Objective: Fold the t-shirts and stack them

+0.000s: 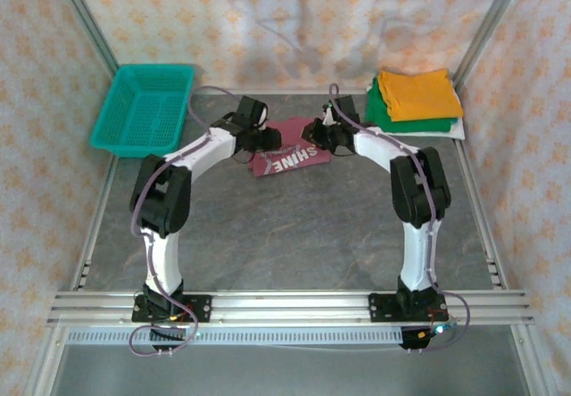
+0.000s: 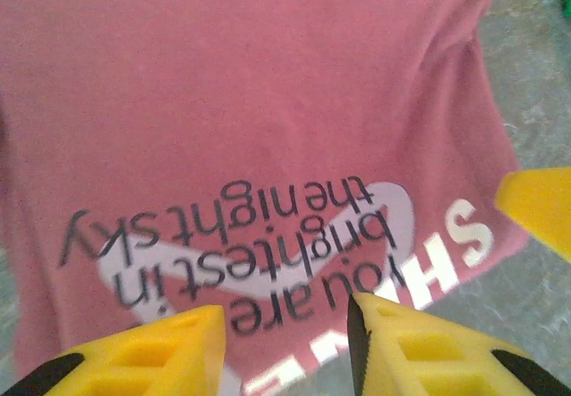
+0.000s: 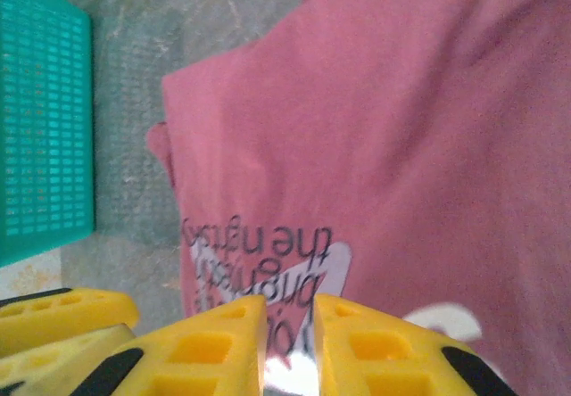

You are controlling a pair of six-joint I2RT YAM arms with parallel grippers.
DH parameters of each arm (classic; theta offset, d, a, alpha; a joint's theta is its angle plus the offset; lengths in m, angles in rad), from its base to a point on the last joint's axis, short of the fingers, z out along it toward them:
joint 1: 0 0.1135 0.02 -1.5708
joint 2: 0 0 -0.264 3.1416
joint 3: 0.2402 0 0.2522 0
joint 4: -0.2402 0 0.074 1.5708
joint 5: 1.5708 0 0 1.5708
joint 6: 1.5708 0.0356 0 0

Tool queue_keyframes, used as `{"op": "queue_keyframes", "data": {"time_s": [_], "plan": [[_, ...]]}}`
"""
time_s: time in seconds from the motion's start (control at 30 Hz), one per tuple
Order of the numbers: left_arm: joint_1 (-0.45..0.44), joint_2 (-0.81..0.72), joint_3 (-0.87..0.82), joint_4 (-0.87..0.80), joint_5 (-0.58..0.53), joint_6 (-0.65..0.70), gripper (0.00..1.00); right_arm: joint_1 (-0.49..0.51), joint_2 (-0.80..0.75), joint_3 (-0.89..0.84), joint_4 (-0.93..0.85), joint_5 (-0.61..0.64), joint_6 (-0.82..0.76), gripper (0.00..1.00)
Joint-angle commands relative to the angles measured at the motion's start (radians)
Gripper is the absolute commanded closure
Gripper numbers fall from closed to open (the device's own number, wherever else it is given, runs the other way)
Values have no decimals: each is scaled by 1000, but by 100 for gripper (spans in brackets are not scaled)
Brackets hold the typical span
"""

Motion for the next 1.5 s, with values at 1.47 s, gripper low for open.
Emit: {"op": "queue_keyframes", "data": {"time_s": [1.47], "plan": [[-26, -294, -330, 84, -219, -13, 59, 81, -269, -371, 151, 112, 93, 73]]}}
